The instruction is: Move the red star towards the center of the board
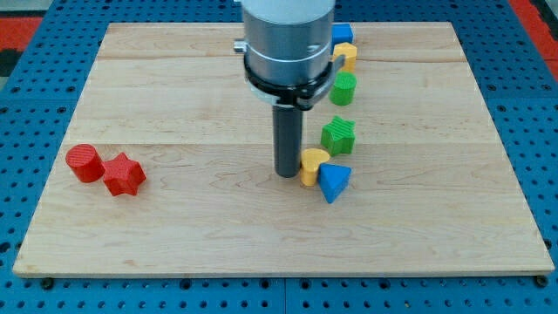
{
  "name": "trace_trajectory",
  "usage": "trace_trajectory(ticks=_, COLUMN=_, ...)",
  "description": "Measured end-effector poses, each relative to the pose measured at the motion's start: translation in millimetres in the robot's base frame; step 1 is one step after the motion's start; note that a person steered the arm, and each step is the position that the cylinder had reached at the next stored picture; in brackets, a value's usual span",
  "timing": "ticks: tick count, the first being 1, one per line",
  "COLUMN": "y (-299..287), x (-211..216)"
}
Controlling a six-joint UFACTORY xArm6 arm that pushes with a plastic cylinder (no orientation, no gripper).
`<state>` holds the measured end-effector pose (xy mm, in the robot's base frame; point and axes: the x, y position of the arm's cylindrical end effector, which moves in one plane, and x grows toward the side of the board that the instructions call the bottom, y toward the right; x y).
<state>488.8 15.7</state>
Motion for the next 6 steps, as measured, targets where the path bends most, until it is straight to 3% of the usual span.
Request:
trace_trajectory(ticks=3, y=32, x=0)
trace_trajectory(ticks=4, y=-32, x=26)
trace_trajectory(ticks=5, y=-68, x=99)
trace_trajectory(ticks=6, y=-159, x=91)
